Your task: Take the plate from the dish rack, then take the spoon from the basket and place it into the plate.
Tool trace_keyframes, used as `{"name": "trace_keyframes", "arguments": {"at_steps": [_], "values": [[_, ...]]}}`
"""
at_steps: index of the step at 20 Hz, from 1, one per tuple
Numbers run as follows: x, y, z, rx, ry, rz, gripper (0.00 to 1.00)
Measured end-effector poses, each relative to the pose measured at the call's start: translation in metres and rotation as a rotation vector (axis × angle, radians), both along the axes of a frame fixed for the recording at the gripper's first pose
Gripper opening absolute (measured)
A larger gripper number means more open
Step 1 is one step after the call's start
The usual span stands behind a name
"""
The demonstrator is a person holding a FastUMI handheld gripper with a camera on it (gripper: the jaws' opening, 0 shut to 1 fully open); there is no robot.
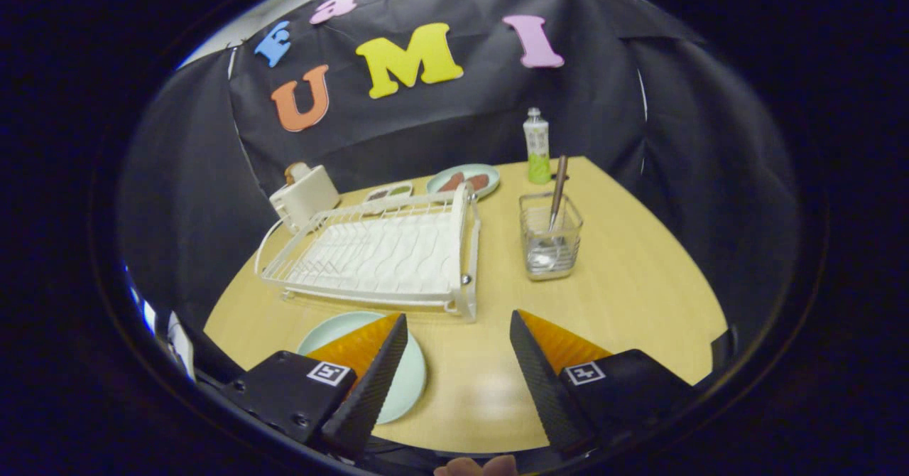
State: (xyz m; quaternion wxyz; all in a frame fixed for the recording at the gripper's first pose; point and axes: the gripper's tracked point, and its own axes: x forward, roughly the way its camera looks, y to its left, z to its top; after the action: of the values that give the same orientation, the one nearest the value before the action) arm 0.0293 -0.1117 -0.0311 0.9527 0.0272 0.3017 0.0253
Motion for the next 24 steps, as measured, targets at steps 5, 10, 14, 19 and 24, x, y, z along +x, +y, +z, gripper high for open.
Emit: {"name": "trace_keyframes", "arguments": {"at_steps": [5,10,14,19,24], "values": [[0.031,-0.046,0.056,-0.124,-0.277,-0.08,1.0],[0.101,-0.066,0.044,-0.09,-0.28,-0.07,1.0],[0.162,-0.089,0.02,-0.061,-0.222,-0.109,1.0],[0.211,-0.098,0.001,-0.047,-0.167,-0.131,1.0],[0.238,-0.111,-0.026,0.023,-0.092,-0.192,1.0]]}}
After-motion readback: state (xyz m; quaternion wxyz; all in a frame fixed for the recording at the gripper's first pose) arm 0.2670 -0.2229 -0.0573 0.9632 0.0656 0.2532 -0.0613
